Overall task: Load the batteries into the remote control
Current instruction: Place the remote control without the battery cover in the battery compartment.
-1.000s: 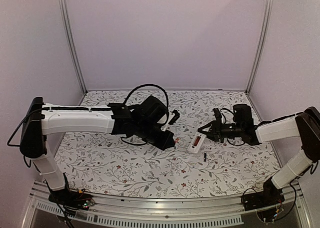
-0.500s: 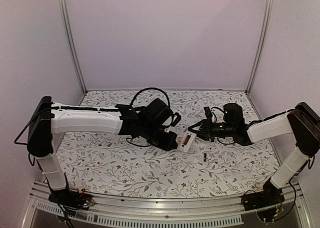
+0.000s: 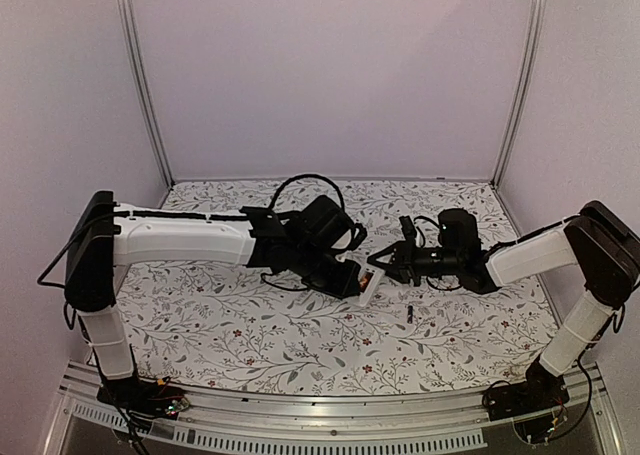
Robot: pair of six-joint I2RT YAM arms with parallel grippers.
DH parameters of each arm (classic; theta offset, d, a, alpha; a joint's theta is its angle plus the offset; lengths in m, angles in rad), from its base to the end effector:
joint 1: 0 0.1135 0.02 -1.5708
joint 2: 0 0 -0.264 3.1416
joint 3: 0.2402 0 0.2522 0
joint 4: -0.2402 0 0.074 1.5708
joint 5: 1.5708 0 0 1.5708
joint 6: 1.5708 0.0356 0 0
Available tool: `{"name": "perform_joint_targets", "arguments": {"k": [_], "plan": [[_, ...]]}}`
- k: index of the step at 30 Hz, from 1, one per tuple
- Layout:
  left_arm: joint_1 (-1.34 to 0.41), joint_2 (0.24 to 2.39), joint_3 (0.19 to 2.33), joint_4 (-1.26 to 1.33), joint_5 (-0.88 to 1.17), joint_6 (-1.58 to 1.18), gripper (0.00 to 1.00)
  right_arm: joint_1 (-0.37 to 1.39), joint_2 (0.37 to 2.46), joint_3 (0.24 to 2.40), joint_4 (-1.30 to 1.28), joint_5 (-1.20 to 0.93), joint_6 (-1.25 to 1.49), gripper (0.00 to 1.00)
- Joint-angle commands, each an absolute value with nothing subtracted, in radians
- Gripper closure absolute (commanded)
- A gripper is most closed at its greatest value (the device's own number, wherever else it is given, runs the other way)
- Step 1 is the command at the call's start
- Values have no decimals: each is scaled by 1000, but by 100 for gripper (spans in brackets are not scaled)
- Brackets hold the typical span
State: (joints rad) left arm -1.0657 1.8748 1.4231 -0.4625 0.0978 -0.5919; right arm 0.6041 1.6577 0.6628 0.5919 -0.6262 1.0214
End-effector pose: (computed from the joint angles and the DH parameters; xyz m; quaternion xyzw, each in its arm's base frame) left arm 0.1965 -0.3626 0.2258 0.2372 0.9154 -0.2687 0.1835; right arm 0.2525 0.1996 0.1634 -0.0017 0.8117 0.5575 0.1740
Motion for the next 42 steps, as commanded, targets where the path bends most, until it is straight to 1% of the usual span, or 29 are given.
{"name": "perform_joint_targets", "arguments": {"k": [1, 14, 19, 27, 31, 42], "plan": [[-1067, 1909, 1451, -499, 77, -612, 100, 613, 1680, 694, 626, -607, 1035, 100], [-1048, 1972, 1520, -588, -24, -676, 99, 619, 1684, 695, 636, -615, 1051, 100], [-1042, 1985, 1537, -589, -25, -671, 98, 621, 1694, 696, 652, -627, 1059, 100], [-1036, 2003, 1552, -595, -36, -674, 94, 634, 1716, 698, 687, -641, 1081, 100], [-1028, 2007, 1547, -599, -49, -689, 90, 635, 1721, 696, 700, -647, 1093, 100], [-1020, 2017, 1553, -599, -63, -693, 86, 645, 1730, 693, 728, -659, 1115, 100]]}}
